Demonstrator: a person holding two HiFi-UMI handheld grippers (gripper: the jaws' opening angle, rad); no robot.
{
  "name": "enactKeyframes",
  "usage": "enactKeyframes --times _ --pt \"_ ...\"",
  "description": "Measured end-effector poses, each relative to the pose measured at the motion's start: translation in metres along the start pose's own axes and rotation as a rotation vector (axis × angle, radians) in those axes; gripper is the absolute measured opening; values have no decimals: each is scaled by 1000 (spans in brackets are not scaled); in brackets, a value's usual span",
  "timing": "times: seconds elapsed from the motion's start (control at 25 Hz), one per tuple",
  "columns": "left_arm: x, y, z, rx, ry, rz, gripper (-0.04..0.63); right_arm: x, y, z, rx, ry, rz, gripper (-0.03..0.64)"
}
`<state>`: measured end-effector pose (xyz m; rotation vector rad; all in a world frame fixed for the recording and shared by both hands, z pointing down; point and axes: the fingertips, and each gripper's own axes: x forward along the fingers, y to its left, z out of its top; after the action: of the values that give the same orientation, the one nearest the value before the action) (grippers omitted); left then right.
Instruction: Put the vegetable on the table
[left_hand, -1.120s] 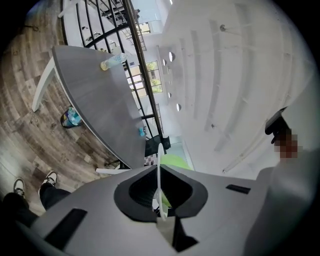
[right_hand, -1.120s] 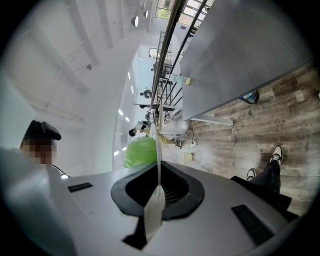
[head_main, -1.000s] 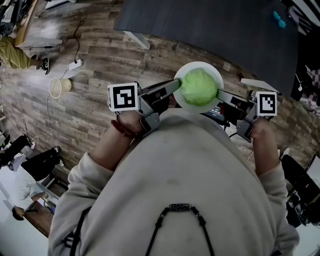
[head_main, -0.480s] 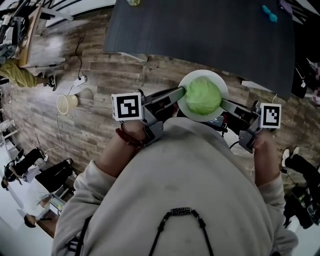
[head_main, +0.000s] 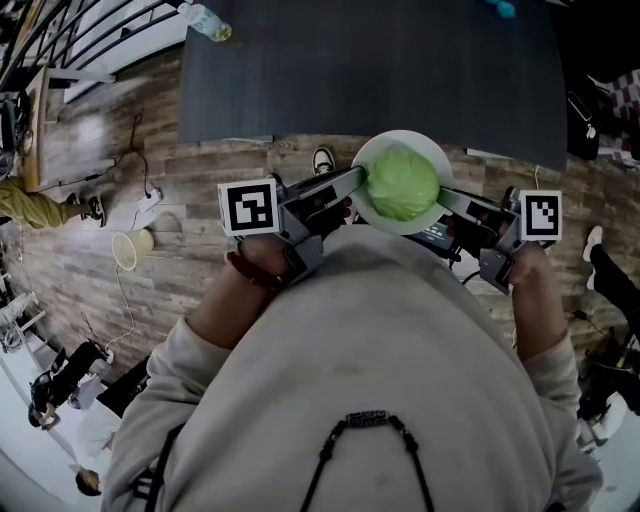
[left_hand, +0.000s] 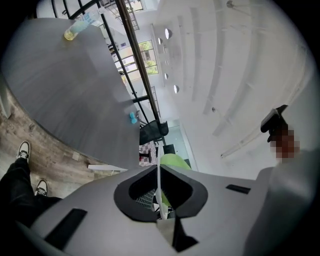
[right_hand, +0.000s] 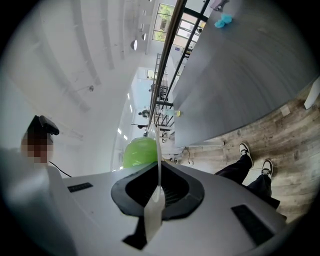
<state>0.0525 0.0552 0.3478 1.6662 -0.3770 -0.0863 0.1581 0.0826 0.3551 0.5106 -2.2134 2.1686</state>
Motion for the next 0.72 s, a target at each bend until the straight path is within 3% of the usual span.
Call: enactKeyframes --times 0.32,0.48,0.56,0.72 --pt "23 -9 42 49 107 -61 18 0 12 35 -15 -134 -15 25" --pt "33 -9 88 52 146 -79 18 14 18 74 6 -164 -28 25" --pt "31 -10 102 26 147 -99 18 24 23 83 17 -167 -36 25" --pt "31 -7 122 47 166 -120 18 30 25 100 13 -173 -77 25"
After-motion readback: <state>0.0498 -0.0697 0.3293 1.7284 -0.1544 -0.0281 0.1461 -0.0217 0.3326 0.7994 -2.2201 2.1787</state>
